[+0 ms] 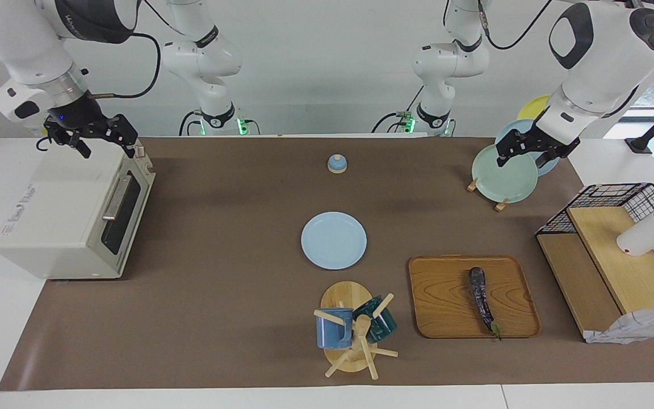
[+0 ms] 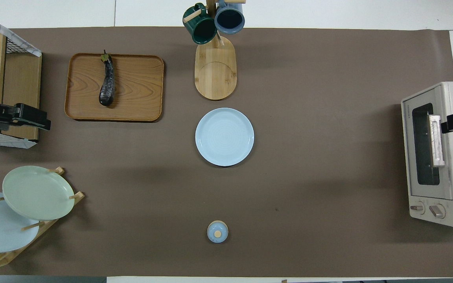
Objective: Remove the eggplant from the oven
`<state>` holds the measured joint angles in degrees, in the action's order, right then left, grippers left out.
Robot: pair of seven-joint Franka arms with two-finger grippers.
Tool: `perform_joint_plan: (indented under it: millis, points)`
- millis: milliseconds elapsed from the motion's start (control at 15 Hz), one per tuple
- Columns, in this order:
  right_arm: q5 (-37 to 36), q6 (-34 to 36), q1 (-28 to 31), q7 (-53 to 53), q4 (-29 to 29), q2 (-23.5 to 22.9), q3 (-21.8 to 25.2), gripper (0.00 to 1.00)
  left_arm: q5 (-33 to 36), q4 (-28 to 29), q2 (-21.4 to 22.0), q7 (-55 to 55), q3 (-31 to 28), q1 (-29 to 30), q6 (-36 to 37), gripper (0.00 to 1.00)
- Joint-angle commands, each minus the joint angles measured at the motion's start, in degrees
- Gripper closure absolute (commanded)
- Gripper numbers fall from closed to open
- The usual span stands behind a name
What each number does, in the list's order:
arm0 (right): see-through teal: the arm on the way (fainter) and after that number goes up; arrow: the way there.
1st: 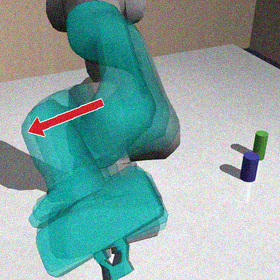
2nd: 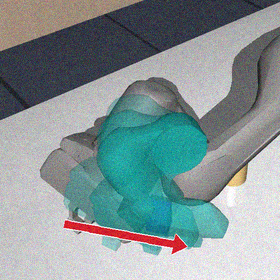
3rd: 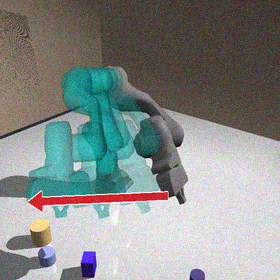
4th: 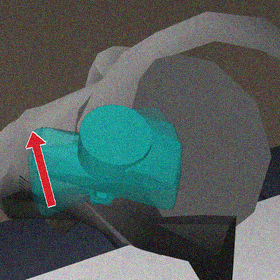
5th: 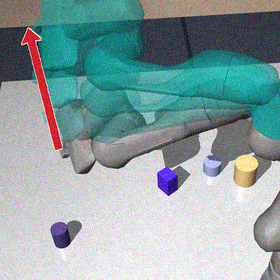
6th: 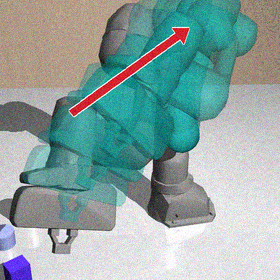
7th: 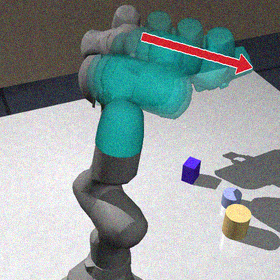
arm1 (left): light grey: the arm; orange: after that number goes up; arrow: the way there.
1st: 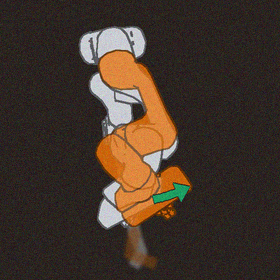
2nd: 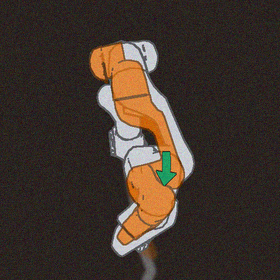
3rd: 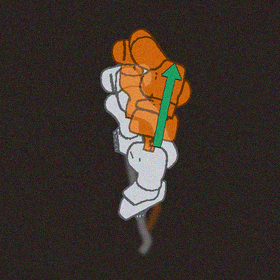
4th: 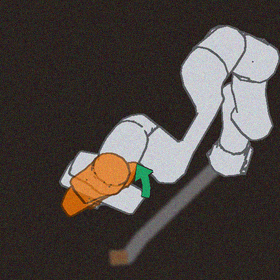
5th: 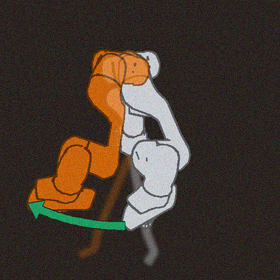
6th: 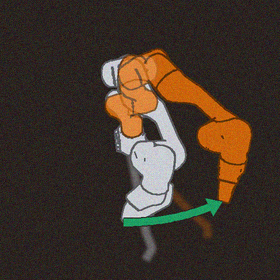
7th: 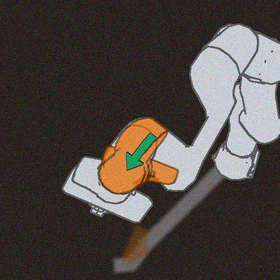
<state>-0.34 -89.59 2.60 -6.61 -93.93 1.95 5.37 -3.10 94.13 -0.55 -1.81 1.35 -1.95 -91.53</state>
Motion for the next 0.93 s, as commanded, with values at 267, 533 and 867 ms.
perform_joint_plan:
  millis: [267, 533, 867]
  points:
    - [1.31, -0.15, 0.38, -1.48, -0.73, 0.78, -0.27, 0.0, 4.06, -1.23, 1.78, -0.65, 0.49, 1.06, 1.71, 0.0]
    - [1.31, -0.15, 0.38, -1.48, -0.73, 0.78, -0.27, 0.0, 3.98, -1.23, 1.78, -0.48, 1.29, 1.6, 1.18, 0.0]
    - [1.31, -0.15, 0.38, -1.39, -0.73, 0.78, -0.27, 0.0, 3.89, -1.23, 1.69, -0.92, 1.03, 1.69, 1.18, 0.0]
